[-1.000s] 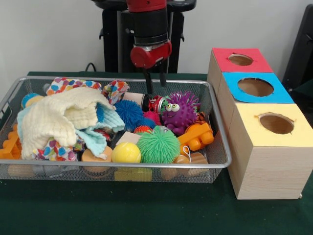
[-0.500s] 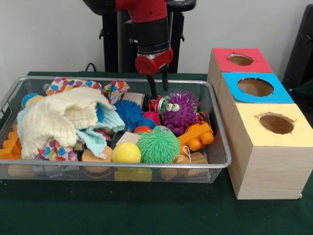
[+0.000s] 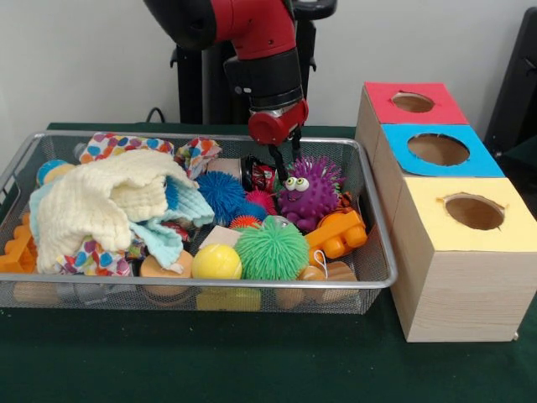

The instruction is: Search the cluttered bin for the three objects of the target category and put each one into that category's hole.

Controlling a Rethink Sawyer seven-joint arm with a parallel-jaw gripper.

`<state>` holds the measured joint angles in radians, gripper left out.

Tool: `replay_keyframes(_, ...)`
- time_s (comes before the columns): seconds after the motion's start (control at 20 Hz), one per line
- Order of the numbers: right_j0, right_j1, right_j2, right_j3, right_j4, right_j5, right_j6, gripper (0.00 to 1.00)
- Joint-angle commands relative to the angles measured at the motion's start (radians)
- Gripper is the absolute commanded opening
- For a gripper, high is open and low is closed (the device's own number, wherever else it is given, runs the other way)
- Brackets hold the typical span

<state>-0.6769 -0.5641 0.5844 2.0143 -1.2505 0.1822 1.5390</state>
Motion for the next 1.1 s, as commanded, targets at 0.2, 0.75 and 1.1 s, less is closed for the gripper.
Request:
replay_keyframes(0.2, 0.024, 0.059, -0.093, -0.161, -0.03, -0.059, 0.099, 1.0)
replay_keyframes(0.75, -0.028, -0.049, -0.019, -0.063, 0.111, 0.064, 0.014, 1.0)
replay_keyframes(1.1, -0.069, -0.108, 0.022, -0.017, 0.2, 0.131, -0.077, 1.0)
